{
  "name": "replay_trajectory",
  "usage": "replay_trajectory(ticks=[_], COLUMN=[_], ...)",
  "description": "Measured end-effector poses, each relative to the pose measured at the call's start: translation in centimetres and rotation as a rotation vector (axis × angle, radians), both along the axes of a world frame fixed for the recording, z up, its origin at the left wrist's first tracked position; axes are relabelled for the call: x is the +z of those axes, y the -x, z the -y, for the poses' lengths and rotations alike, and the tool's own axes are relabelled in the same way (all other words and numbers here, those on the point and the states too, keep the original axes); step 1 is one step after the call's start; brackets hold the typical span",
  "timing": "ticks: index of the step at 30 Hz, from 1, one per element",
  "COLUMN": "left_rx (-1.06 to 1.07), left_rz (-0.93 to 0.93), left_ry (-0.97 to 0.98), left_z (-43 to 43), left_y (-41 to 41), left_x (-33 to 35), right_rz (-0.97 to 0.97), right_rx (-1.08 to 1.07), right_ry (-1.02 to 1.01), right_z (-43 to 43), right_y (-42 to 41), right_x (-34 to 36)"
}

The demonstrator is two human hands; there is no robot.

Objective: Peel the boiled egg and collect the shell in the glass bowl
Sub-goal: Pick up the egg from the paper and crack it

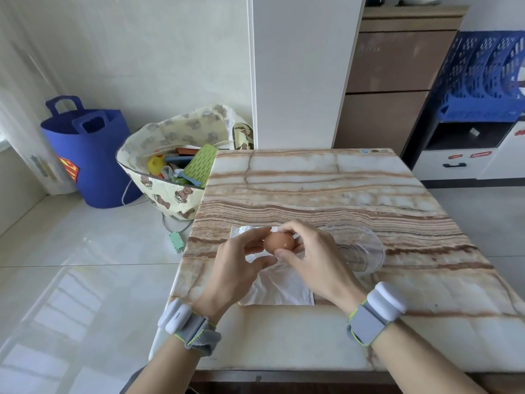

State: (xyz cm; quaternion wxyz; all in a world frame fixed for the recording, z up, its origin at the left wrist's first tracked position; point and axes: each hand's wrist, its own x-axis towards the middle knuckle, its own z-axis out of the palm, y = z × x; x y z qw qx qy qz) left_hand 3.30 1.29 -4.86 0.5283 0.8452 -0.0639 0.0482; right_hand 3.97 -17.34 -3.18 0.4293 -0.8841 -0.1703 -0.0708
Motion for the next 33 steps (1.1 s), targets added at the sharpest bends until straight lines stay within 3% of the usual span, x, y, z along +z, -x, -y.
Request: replay_trajectory(ticks=[3, 8, 33], left_rx=[-0.080, -0.030, -0.031], left_rz=[-0.059, -0.081, -0.052], left_ry=[0.126, 0.236, 0.317], left_z=[-0.1, 0.6, 0.6], left_y=[0.0, -0.1, 0.8], left_x=[0.3, 0.6, 0.8], right_rz=[0.010, -0.003, -0.099], right_rx=[0.013, -0.011, 0.041], right_ry=[-0.025, -0.086, -0.187], right_z=[0.3, 0.5, 1.0], right_y=[-0.3, -0.5, -0.7], right_x=[-0.1, -0.2, 0.2])
